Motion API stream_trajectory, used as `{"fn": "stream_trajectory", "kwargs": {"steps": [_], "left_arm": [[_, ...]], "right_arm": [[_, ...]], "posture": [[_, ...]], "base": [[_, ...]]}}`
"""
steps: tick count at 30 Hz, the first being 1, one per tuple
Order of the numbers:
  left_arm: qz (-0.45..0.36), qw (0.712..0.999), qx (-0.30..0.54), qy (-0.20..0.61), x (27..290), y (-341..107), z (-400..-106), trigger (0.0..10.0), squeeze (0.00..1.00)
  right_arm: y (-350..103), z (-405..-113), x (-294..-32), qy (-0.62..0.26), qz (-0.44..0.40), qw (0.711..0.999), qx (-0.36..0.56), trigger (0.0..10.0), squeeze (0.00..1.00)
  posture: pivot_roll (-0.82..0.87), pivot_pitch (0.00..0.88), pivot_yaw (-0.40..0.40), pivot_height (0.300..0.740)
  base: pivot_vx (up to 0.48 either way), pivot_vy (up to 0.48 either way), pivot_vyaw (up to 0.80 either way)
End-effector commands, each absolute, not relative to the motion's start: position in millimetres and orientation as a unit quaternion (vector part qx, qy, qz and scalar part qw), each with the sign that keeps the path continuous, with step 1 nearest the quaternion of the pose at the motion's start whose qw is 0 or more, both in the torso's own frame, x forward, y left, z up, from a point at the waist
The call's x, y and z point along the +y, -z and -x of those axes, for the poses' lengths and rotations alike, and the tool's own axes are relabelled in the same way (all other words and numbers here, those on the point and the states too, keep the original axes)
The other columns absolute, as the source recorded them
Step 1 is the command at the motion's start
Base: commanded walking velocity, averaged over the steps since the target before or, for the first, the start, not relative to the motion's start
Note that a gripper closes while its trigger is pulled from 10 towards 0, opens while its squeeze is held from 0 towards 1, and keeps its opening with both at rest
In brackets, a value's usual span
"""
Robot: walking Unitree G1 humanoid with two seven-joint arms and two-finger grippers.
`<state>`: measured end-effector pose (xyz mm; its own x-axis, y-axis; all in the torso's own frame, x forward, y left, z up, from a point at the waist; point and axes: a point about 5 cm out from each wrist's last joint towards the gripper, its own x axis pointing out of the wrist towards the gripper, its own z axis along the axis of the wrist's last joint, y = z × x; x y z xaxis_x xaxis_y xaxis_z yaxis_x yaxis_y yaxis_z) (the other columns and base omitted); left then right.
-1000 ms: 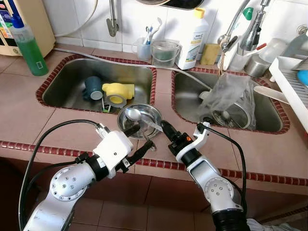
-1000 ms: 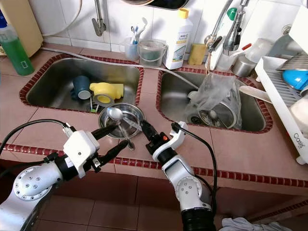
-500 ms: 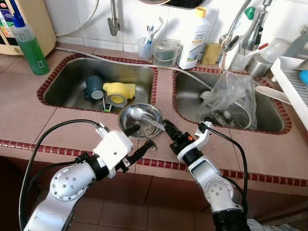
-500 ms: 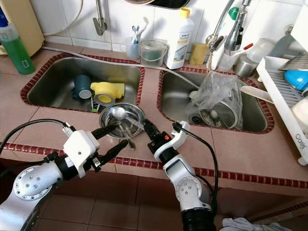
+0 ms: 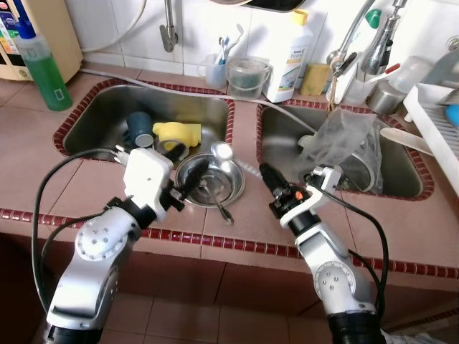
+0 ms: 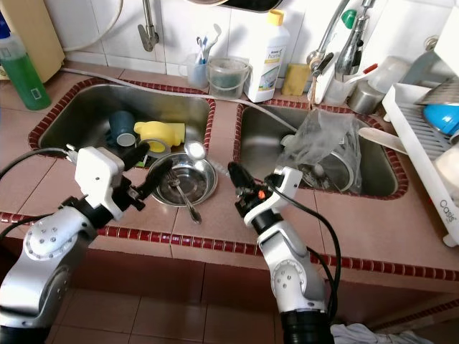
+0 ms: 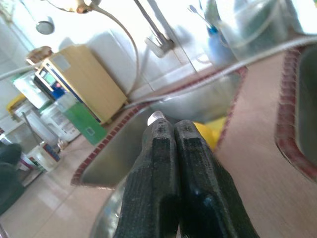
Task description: Kitchen organization
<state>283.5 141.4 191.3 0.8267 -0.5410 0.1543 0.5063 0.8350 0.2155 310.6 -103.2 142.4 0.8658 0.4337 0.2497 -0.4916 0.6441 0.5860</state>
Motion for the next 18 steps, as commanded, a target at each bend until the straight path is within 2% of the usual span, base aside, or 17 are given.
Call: {"fn": "stream_trajectory", "kwargs": {"steps": [1, 2, 3, 5, 6, 7, 8, 11, 18], "left_arm": [[-0.077, 0.954, -0.103, 0.272, 141.4, -191.1, -287.4, 10.0, 0.0], [-0.074, 0.954, -0.106, 0.269, 141.6, -193.0, -292.7, 10.0, 0.0], [-0.07, 0.955, -0.107, 0.267, 141.7, -194.1, -296.6, 10.0, 0.0], [-0.065, 0.96, -0.109, 0.251, 143.2, -196.5, -307.5, 10.0, 0.0], [-0.065, 0.961, -0.11, 0.244, 144.1, -197.0, -310.8, 10.0, 0.0], [-0.065, 0.961, -0.11, 0.244, 144.1, -197.0, -310.8, 10.0, 0.0], [-0.064, 0.964, -0.112, 0.234, 145.3, -197.3, -314.7, 10.0, 0.0], [-0.017, 0.981, -0.098, 0.164, 155.1, -195.9, -336.3, 10.0, 0.0], [-0.011, 0.989, -0.087, 0.12, 155.9, -187.9, -348.1, 10.0, 0.0]], "right_arm": [[-152.6, -311.3, -102.8, -0.267, -0.319, 0.907, -0.064, 0.0, 0.0], [-158.7, -313.1, -102.2, -0.272, -0.31, 0.908, -0.076, 0.0, 0.0], [-162.3, -314.3, -101.9, -0.276, -0.304, 0.908, -0.084, 3.0, 0.0], [-170.8, -317.4, -101.5, -0.282, -0.276, 0.913, -0.103, 4.0, 0.0], [-172.6, -318.5, -101.6, -0.281, -0.269, 0.915, -0.106, 5.5, 0.0], [-172.6, -318.5, -101.6, -0.281, -0.269, 0.915, -0.106, 5.5, 0.0], [-174.6, -320.0, -102.2, -0.279, -0.259, 0.918, -0.11, 10.0, 0.0], [-185.5, -329.8, -110.0, -0.242, -0.137, 0.949, -0.148, 10.0, 0.0], [-191.1, -334.5, -119.8, -0.188, -0.047, 0.964, -0.182, 10.0, 0.0]], "posture": [[0.17, 0.0, -0.089, 0.74], [0.16, 0.0, -0.089, 0.74], [0.16, 0.0, -0.092, 0.74], [0.16, 0.0, -0.09, 0.74], [0.16, 0.0, -0.089, 0.74], [0.16, 0.0, -0.089, 0.74], [0.16, 0.0, -0.09, 0.74], [0.14, 0.0, -0.082, 0.74], [0.12, 0.0, -0.072, 0.74]], "base": [[0.0, 0.0, 0.0], [0.0, 0.0, 0.0], [0.0, 0.0, 0.0], [0.0, 0.0, 0.0], [0.0, 0.0, 0.0], [0.0, 0.0, 0.0], [0.0, 0.0, 0.0], [0.0, 0.0, 0.0], [0.0, 0.0, 0.0]]}}
